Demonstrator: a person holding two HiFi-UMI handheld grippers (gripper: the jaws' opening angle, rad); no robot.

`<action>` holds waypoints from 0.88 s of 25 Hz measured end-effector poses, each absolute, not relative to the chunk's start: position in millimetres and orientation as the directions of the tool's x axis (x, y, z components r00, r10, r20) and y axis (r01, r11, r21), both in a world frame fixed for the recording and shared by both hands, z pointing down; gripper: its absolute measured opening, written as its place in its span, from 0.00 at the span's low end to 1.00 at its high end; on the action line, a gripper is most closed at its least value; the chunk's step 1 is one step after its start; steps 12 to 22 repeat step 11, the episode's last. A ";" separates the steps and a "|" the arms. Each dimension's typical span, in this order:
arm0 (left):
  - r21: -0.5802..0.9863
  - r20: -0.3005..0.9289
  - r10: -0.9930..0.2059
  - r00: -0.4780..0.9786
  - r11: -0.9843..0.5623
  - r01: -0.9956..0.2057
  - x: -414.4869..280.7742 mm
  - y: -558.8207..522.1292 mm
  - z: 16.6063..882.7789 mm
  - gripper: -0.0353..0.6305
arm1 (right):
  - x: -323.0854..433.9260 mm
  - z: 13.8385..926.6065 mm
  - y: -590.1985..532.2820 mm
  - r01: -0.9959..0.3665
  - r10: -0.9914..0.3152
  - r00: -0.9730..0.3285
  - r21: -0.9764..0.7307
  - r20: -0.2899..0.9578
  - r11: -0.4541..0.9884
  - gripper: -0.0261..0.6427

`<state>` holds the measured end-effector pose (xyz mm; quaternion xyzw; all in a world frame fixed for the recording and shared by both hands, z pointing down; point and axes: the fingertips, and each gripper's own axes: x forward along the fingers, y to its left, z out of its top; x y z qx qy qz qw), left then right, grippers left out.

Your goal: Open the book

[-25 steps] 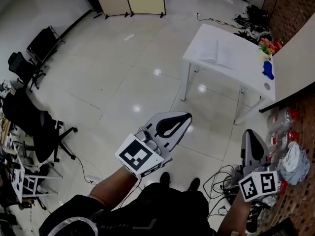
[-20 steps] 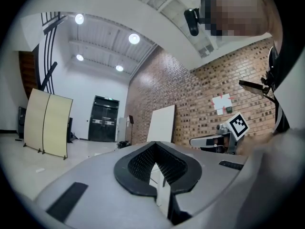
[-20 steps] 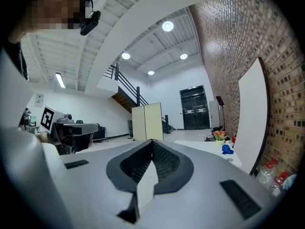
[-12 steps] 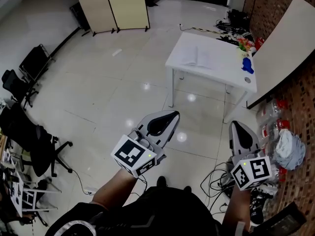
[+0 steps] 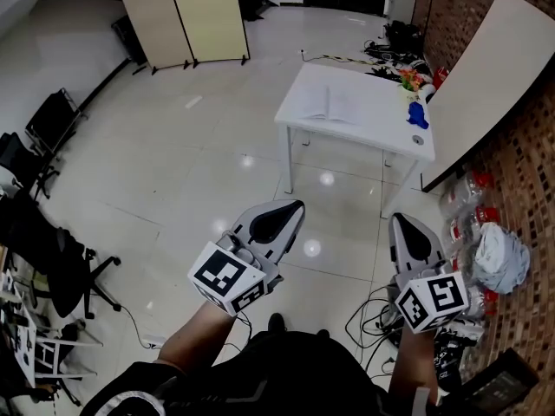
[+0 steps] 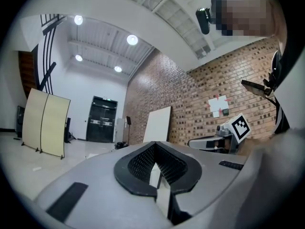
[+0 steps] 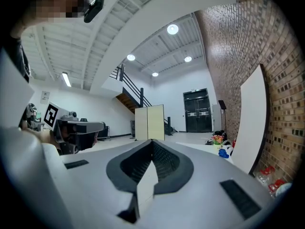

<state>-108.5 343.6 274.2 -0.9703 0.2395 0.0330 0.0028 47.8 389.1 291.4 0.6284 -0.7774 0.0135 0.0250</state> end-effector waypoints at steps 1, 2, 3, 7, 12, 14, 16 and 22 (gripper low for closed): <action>0.011 -0.066 -0.465 0.883 -0.885 -0.465 -107.8 344.1 274.1 0.05 | 48.4 290.6 389.2 -0.977 -0.976 -0.211 0.011 0.054 0.212 0.04; 0.011 -0.066 -0.464 0.883 -0.886 -0.464 -107.1 345.2 274.3 0.05 | 48.7 289.7 389.8 -0.977 -0.976 -0.212 0.014 0.052 0.213 0.04; 0.010 -0.064 -0.463 0.884 -0.886 -0.463 -106.8 346.6 274.5 0.05 | 48.8 289.0 390.7 -0.977 -0.976 -0.213 0.016 0.051 0.214 0.04; 0.008 -0.067 -0.467 0.882 -0.884 -0.468 -110.3 351.2 273.0 0.05 | 46.5 288.3 394.1 -0.977 -0.976 -0.212 0.012 0.045 0.213 0.04; -0.002 -0.072 -0.477 0.876 -0.878 -0.479 -119.6 352.6 269.8 0.05 | 39.1 287.1 393.7 -0.975 -0.975 -0.221 0.007 0.038 0.221 0.04; -0.002 -0.072 -0.477 0.876 -0.878 -0.479 -119.6 352.6 269.8 0.05 | 39.1 287.1 393.7 -0.975 -0.975 -0.221 0.007 0.038 0.221 0.04; -0.002 -0.072 -0.477 0.876 -0.878 -0.479 -119.6 352.6 269.8 0.05 | 39.1 287.1 393.7 -0.975 -0.975 -0.221 0.007 0.038 0.221 0.04; -0.002 -0.072 -0.477 0.876 -0.878 -0.479 -119.6 352.6 269.8 0.05 | 39.1 287.1 393.7 -0.975 -0.975 -0.221 0.007 0.038 0.221 0.04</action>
